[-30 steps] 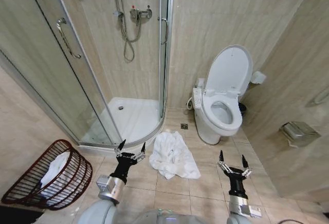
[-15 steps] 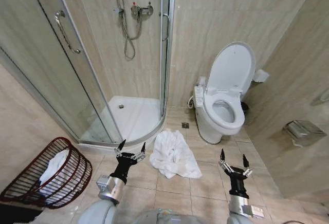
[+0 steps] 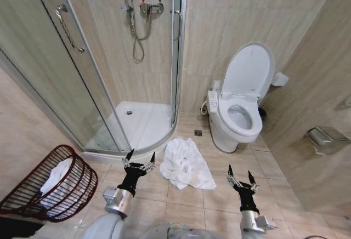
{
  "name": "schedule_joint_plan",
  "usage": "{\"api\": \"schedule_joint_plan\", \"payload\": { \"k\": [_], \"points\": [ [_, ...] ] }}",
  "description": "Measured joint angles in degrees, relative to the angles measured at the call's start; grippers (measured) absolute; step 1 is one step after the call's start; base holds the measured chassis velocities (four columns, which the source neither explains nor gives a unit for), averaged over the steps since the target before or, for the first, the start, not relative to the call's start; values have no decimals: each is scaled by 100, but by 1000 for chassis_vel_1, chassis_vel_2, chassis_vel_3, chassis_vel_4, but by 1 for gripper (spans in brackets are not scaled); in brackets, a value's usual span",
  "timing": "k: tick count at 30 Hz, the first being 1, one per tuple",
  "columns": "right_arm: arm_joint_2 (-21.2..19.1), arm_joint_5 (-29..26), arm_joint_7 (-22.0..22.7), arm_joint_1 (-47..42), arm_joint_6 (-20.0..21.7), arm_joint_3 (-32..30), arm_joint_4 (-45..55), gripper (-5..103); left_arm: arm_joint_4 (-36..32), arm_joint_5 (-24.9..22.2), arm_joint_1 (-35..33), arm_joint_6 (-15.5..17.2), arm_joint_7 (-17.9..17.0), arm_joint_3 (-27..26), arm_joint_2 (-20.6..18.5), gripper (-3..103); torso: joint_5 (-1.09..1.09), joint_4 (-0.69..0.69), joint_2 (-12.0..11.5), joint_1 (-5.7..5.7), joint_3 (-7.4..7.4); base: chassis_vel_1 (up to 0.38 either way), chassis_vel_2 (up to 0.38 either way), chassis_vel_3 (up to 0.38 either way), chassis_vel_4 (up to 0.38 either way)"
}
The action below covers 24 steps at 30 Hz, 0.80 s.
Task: Discard the used towel into the hamper.
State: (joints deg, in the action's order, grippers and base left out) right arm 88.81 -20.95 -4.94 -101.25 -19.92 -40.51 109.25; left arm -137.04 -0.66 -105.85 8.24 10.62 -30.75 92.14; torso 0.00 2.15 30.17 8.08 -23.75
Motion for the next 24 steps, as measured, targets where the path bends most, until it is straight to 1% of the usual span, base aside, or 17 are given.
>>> {"api": "schedule_joint_plan", "payload": {
  "k": [2, 9, 15, 20, 23, 24],
  "points": [
    [-17, 90, -5, -10, 24, -20, -1, 100, 0, 0, 0, 0, 0, 0, 0, 100, 0, 0, -69, -30, 38, 0, 0, 0, 0],
    [-14, 126, -32, -20, 11, -20, -4, 100, 0, 0, 0, 0, 0, 0, 0, 100, 0, -1, -220, -87, 133, 0, 0, 0, 0],
    [16, 173, -27, 26, -317, -35, -33, 100, 0, 0, 0, 0, 0, 0, 0, 100, 0, 0, -376, -146, 229, 0, 0, 0, 0],
    [38, 179, -17, 72, -472, -49, -31, 100, 0, 0, 0, 0, 0, 0, 0, 100, 0, 0, -467, -185, 283, 0, 0, 0, 0],
    [58, 333, -3, 143, -683, -68, -55, 100, 0, 0, 0, 0, 0, 0, 0, 100, 0, 0, -563, -217, 347, 0, 0, 0, 0],
    [58, 333, -3, 143, -683, -68, -55, 100, 0, 0, 0, 0, 0, 0, 0, 100, 0, 0, -563, -217, 347, 0, 0, 0, 0]
  ]
}}
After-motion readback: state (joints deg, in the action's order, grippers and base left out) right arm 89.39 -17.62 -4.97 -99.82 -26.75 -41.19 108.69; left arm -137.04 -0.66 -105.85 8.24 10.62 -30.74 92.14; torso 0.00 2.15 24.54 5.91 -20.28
